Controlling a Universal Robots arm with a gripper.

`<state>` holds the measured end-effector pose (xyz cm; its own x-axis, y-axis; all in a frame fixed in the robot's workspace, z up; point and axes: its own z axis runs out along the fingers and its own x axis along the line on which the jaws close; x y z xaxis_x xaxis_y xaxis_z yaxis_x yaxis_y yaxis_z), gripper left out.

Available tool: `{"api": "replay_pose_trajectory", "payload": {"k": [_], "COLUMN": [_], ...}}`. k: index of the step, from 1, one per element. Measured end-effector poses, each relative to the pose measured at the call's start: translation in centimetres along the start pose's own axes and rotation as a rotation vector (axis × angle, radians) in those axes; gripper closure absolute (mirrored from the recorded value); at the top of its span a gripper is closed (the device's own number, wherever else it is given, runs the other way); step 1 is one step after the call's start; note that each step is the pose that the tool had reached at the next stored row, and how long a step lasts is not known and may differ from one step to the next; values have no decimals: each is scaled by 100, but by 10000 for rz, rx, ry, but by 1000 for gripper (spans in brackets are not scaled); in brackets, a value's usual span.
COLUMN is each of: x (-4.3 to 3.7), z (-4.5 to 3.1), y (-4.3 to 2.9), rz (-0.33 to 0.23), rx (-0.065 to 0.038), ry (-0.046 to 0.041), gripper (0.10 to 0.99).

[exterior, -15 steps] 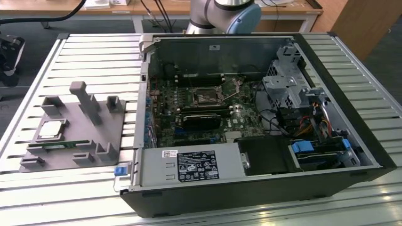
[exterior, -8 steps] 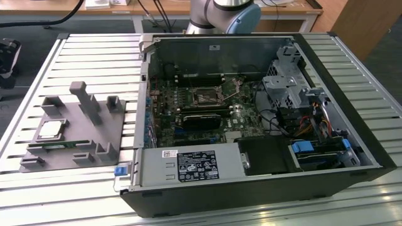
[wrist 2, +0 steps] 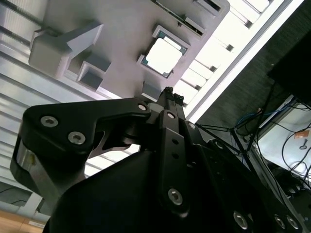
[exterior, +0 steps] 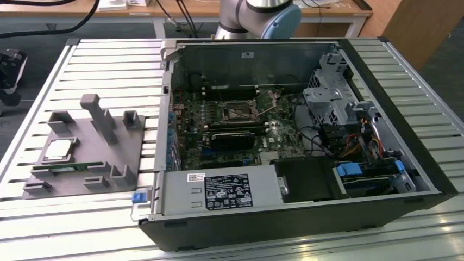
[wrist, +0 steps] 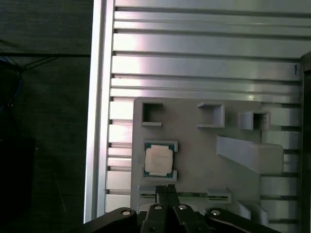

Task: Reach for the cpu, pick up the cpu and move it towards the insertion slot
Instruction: 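Pick up the cpu and move it towards the insertion slot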

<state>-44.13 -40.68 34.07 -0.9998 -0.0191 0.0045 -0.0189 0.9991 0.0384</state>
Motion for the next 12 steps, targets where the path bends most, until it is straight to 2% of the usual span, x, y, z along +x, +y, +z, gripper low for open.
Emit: {"api": "replay_pose_trajectory", "payload": {"k": [4, 6, 7, 10, 11, 12], "x": [0, 0, 0, 0, 0, 0], "z": [52, 70, 76, 101, 111, 122], "y": [-5, -6, -7, -14, -16, -17], "rz": [-1, 1, 1, 0, 1, 0], "rx": [-14, -14, -14, -14, -14, -14], "ry": [0, -1, -1, 0, 0, 0], "gripper": [973, 851, 851, 678, 678, 620]}}
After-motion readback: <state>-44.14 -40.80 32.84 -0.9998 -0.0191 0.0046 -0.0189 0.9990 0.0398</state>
